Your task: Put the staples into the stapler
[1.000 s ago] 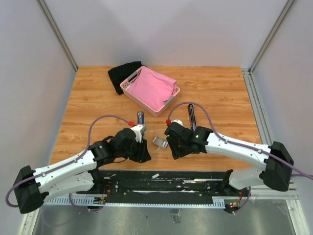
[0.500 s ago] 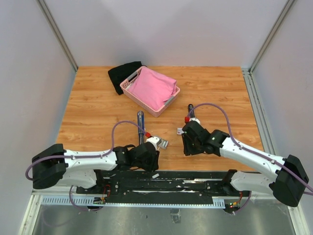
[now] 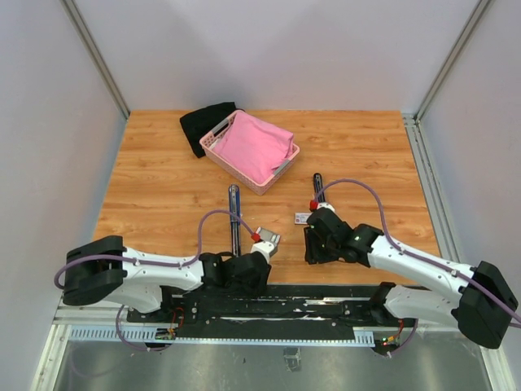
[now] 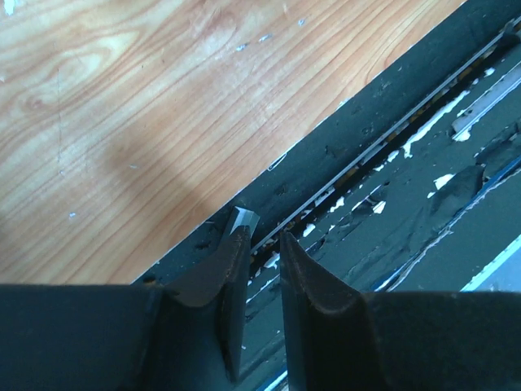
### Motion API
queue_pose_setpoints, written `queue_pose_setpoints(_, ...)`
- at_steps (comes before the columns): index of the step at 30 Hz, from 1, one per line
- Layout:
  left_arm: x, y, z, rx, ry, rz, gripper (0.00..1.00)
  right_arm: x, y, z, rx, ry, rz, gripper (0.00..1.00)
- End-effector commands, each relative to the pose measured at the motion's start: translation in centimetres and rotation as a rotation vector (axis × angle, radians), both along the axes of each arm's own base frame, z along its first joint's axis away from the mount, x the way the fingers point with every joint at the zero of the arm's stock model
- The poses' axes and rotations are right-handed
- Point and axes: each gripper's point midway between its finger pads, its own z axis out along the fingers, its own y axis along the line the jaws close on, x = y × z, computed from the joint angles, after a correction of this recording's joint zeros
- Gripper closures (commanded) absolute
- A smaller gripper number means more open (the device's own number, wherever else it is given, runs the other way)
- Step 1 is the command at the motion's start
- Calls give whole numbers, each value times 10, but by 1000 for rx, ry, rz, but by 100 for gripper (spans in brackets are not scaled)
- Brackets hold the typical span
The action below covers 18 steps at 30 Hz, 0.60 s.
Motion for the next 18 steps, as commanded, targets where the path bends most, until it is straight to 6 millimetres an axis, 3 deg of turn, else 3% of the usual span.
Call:
queue_pose_setpoints(1,-1,6,-7,46,-25,22,75,1,-1,2,44,-4,-43,60)
queue_pose_setpoints(11,12,19,-14,122,-126,70,70,-7,-3,2,78,4,-50,59)
queue_pose_setpoints(18,3,13,-24,124,-95,21,68,-11,-4,-1,86,15,-54,59)
